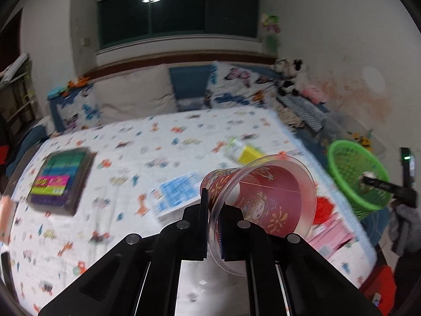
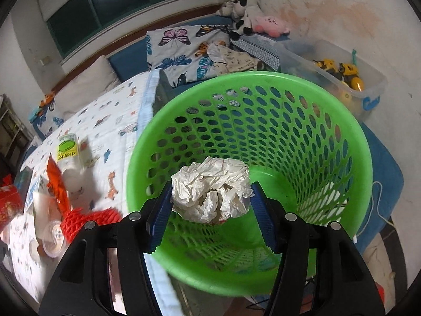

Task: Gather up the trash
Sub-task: 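Carry the paper over the green basket and open the right gripper while the left gripper grasps the red cup, then carry the red cup over the green basket and release it with the left gripper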

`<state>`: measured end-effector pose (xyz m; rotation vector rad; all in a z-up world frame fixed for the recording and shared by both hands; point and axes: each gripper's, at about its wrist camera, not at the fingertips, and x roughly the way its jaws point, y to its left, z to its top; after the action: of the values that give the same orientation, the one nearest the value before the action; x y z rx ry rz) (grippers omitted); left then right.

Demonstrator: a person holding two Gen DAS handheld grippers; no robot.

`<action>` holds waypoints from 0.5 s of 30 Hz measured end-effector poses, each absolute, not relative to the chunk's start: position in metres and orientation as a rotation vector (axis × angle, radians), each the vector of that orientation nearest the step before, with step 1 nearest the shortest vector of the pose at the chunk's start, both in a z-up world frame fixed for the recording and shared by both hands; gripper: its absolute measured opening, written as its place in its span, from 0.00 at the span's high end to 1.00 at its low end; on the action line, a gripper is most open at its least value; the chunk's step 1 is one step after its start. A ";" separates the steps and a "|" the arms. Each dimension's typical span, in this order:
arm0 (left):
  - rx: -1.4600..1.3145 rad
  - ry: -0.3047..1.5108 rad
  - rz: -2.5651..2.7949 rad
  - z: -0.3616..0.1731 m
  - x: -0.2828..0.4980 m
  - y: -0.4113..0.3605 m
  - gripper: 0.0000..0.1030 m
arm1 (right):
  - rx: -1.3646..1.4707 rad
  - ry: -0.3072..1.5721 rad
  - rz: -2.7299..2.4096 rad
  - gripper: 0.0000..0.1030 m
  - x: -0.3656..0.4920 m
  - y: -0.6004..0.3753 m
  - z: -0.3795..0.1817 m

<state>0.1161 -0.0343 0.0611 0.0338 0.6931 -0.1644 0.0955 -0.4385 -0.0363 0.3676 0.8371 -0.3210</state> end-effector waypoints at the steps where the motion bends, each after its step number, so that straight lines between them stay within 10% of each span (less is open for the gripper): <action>1: 0.039 0.687 -0.190 0.066 0.119 -0.044 0.94 | 0.374 0.835 -0.323 0.37 0.097 -0.442 -0.036; 15: 0.138 0.726 -0.509 0.076 0.181 -0.201 0.94 | 0.311 0.741 -0.355 0.31 0.074 -0.471 -0.009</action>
<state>0.1807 -0.2008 0.0757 0.1378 0.7261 -0.5088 0.0740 -0.4709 -0.0086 0.3106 0.7406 -0.3545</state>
